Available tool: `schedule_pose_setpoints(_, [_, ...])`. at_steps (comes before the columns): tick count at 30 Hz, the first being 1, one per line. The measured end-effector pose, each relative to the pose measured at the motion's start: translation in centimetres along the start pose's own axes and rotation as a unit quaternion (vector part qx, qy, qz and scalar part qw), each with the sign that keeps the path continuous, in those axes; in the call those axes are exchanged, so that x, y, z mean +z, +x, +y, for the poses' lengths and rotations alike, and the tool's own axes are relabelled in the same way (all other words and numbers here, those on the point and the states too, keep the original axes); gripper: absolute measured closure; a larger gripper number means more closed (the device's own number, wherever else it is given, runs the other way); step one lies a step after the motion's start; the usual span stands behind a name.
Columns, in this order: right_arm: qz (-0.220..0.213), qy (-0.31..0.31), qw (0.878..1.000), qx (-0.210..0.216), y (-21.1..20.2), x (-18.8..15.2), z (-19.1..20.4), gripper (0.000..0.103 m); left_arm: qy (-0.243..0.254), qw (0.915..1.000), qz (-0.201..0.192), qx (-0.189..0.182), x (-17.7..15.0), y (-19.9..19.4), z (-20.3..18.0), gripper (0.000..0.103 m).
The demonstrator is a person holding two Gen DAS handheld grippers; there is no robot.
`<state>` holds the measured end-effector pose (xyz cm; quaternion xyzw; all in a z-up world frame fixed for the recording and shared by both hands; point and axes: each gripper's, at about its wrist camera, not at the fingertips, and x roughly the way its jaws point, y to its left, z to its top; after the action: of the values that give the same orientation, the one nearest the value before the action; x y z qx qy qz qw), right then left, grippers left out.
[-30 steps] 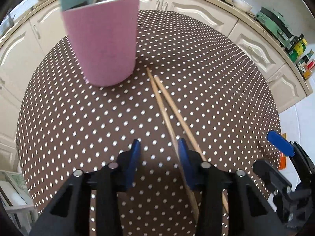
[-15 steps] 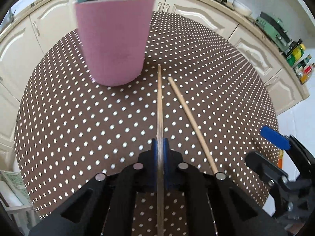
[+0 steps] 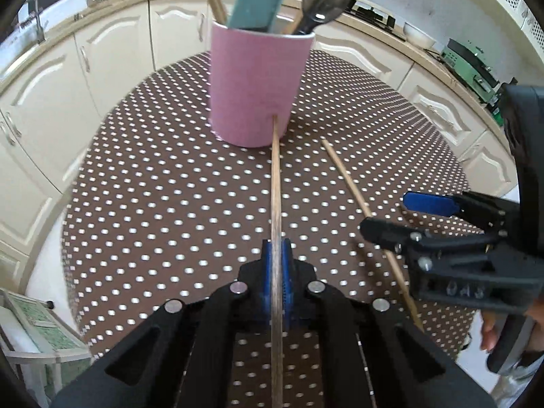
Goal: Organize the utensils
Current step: 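Grasp a wooden chopstick with the left tool while the right tool grasps the other, then lift both chopsticks upright and carry them above the pink cup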
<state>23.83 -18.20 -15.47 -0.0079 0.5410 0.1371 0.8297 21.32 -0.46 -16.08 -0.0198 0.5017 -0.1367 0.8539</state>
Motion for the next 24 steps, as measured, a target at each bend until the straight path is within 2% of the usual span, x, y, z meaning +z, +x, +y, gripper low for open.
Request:
schedule_pose_setpoints(2, [0.013,-0.003,1.0,-0.002,0.5,0.5,0.2,0.045,-0.001,1.0,-0.002,0.002,-0.3,-0.4,0.5,0.097])
schedule_pose_setpoints(4, [0.027,-0.006,1.0,-0.005,1.1,0.9,0.4,0.061,0.001,1.0,-0.005,0.005,-0.6,-1.0,0.9,0.097])
schedule_pose_setpoints(8, [0.044,-0.016,0.999,-0.015,1.9,1.7,1.0,0.077,0.001,0.9999,-0.012,0.007,-1.0,-1.5,1.4,0.097])
schedule_pose_setpoints(10, [0.049,-0.019,0.998,-0.016,2.0,1.9,1.0,0.094,0.001,0.9999,-0.013,0.005,-0.9,-1.5,1.2,0.097])
schedule_pose_setpoints(12, [0.05,-0.02,0.998,-0.012,2.1,2.0,1.0,0.096,0.004,0.9999,-0.014,0.003,-0.3,-0.7,0.1,0.097])
schedule_pose_setpoints(18, [0.035,-0.013,0.999,0.009,1.5,1.1,0.7,0.097,0.019,0.9995,-0.022,-0.011,-1.1,-1.1,-1.1,0.097])
schedule_pose_setpoints(24, [-0.014,0.003,0.999,0.037,-2.2,-0.9,-0.9,0.097,0.04,0.9978,-0.046,-0.026,-1.7,-2.4,-2.6,0.097])
